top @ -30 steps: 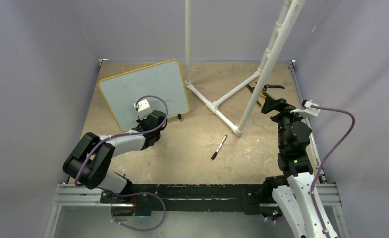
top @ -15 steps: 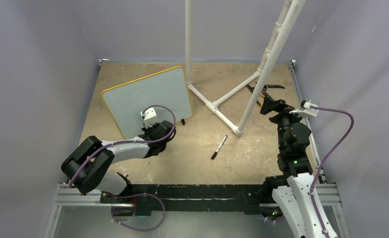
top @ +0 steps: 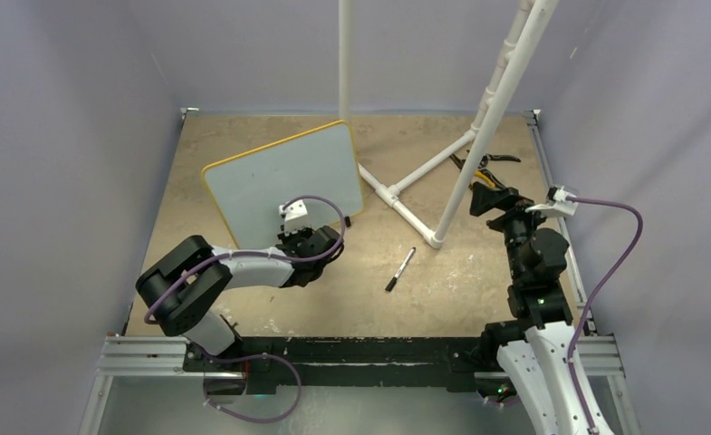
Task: Write a sentence on the whiteboard
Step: Move the whiteboard stand to the center of the board.
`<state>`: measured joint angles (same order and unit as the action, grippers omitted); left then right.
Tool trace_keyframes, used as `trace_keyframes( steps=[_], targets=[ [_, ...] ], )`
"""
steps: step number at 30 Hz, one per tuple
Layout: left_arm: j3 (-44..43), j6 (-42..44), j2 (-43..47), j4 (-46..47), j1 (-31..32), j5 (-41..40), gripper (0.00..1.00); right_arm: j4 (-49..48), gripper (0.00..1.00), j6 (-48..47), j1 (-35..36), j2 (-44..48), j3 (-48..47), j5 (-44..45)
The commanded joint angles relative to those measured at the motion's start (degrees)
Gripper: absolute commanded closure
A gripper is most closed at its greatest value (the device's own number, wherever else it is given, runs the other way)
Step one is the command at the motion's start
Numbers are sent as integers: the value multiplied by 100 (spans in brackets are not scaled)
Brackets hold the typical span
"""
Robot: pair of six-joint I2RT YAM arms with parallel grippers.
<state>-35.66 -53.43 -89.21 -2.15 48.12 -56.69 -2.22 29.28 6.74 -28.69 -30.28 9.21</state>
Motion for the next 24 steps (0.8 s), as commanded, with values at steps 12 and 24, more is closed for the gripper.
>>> trace_keyframes(
  steps=[12,24],
  targets=[
    [-989,-40,-713,331,418,481,100,1036,2,737,-6,589,471,-823],
    [-577,1256,543,794,614,1163,41,947,1,513,-9,532,427,-1058]
  ],
)
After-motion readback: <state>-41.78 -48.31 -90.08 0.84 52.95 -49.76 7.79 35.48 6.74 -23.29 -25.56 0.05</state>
